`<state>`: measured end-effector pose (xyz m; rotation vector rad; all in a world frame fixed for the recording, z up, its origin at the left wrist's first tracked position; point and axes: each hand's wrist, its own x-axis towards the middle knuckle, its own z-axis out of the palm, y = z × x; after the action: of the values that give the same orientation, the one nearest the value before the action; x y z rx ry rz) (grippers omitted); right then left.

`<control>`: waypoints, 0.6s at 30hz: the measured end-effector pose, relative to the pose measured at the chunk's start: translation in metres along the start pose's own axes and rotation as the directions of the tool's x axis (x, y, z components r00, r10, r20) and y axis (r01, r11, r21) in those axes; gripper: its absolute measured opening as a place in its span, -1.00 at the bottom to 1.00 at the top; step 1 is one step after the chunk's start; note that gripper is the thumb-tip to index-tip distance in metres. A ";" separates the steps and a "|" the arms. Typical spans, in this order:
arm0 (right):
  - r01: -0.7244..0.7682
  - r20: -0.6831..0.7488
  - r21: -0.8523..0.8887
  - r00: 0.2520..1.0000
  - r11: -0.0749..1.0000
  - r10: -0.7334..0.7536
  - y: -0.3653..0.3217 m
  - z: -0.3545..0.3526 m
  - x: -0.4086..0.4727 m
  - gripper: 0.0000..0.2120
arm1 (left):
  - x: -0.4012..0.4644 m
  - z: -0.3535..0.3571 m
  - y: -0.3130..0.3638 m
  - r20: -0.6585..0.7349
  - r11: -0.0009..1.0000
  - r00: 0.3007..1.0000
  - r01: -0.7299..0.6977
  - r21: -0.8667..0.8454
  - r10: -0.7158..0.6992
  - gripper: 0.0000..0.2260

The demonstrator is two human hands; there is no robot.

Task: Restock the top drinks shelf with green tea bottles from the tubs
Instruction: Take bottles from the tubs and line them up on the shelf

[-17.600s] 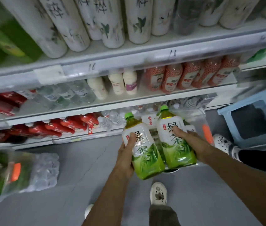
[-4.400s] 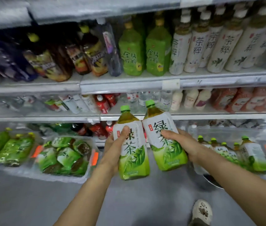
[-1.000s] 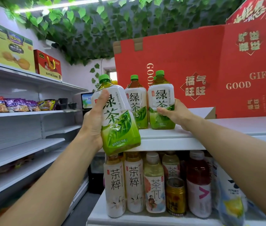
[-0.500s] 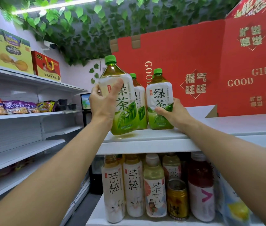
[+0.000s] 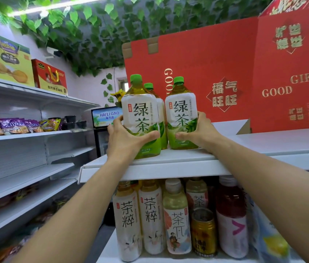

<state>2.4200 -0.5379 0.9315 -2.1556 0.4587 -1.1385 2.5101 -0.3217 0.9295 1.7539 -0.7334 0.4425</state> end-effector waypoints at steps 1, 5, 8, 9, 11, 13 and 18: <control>0.002 0.005 0.013 1.000 1.000 -0.002 0.001 0.000 0.001 -0.04 | 0.001 -0.001 -0.001 0.002 1.000 1.000 -0.003 -0.003 0.003 0.09; 0.001 0.033 0.058 0.999 0.998 -0.003 0.000 -0.001 0.000 -0.10 | 0.008 -0.009 -0.003 0.092 0.986 0.996 0.026 -0.167 -0.011 -0.03; -0.024 0.050 0.080 0.999 0.997 0.020 -0.001 -0.001 -0.001 -0.15 | 0.008 -0.011 -0.004 0.144 0.973 0.990 0.046 -0.226 -0.013 -0.13; -0.031 0.051 0.080 0.998 0.996 0.027 -0.002 -0.002 -0.001 -0.16 | 0.009 -0.011 -0.005 0.157 0.968 0.988 0.047 -0.247 -0.008 -0.13; -0.043 0.047 0.070 0.998 0.997 0.039 -0.004 -0.002 -0.003 -0.18 | 0.009 -0.012 -0.005 0.172 0.960 0.985 0.047 -0.277 0.001 -0.10; -0.052 0.047 0.063 0.998 0.997 0.049 -0.005 -0.003 -0.004 -0.19 | 0.010 -0.012 -0.007 0.171 0.956 0.985 0.037 -0.290 0.013 -0.01; -0.065 0.035 0.020 0.997 0.998 0.065 -0.009 -0.003 -0.010 -0.19 | 0.008 -0.011 -0.009 0.159 0.966 0.987 0.005 -0.257 0.037 0.02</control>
<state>2.4120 -0.5267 0.9329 -2.1226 0.4955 -1.0647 2.5231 -0.3119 0.9316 1.5513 -0.8804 0.2050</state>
